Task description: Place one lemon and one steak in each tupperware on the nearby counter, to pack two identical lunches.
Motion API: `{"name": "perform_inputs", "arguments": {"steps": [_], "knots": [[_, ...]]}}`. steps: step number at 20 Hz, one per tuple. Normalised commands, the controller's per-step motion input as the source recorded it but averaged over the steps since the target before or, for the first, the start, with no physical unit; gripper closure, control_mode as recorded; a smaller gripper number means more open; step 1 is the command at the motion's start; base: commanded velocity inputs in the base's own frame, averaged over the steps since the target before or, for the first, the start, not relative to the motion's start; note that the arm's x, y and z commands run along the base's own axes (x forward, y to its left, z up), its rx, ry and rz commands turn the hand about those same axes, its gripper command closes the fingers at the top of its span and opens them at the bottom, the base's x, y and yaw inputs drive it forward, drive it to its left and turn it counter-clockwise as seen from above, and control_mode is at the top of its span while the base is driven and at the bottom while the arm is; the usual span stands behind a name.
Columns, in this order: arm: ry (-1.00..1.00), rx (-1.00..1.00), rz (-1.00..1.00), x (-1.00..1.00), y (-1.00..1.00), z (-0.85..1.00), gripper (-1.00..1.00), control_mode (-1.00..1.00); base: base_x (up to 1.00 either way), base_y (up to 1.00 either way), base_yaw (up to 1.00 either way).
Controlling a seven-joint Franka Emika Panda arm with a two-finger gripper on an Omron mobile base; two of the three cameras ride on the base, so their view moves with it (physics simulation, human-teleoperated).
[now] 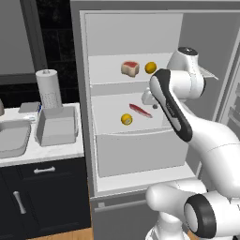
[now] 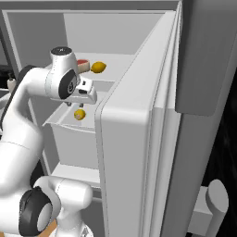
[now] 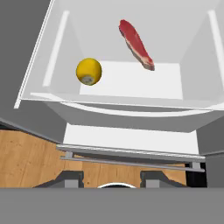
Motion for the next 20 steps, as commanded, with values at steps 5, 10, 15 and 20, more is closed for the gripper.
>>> {"name": "perform_inputs", "arguments": {"steps": [5,10,15,20], "knots": [[0.00,0.00,0.00,0.05,-0.02,-0.11,-1.00,-1.00,0.00,0.00,0.00],[-0.07,0.00,-0.04,0.20,0.00,-0.51,-1.00,-1.00,0.00,0.00,0.00],[-0.09,0.00,-0.05,0.46,-0.05,-0.44,-1.00,-1.00,0.00,0.00,0.00],[-0.05,0.00,-0.08,0.45,0.16,-0.35,-1.00,-1.00,0.00,0.00,0.00]]}}
